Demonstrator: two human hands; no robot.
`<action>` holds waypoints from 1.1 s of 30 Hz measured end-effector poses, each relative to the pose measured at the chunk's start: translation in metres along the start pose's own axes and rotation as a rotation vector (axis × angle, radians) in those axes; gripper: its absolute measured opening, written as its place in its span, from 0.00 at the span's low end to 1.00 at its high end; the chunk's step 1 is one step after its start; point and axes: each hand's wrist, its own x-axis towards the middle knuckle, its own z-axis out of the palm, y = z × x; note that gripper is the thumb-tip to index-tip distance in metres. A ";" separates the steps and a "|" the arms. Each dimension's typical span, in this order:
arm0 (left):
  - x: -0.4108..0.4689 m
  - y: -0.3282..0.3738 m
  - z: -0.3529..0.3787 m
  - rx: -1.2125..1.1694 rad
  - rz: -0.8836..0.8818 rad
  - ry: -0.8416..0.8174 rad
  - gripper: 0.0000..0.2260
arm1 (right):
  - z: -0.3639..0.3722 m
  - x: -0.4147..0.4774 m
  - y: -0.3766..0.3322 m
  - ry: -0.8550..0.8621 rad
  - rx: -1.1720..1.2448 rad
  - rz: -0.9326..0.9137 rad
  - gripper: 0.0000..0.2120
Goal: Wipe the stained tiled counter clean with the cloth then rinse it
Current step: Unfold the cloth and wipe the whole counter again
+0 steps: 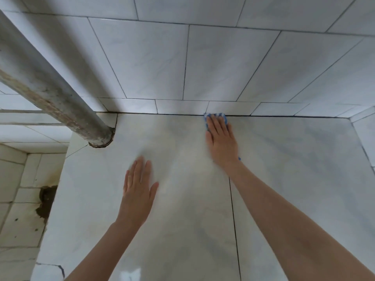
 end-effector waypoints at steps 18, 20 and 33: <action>0.000 0.086 0.028 -0.041 0.189 -0.055 0.26 | -0.031 -0.110 0.176 0.087 0.047 0.558 0.32; -0.005 0.094 0.028 -0.052 0.190 -0.059 0.26 | -0.027 -0.121 0.159 0.074 0.047 0.563 0.33; -0.017 0.108 0.031 -0.042 0.216 -0.106 0.30 | -0.011 -0.190 0.084 -0.013 0.023 -0.108 0.24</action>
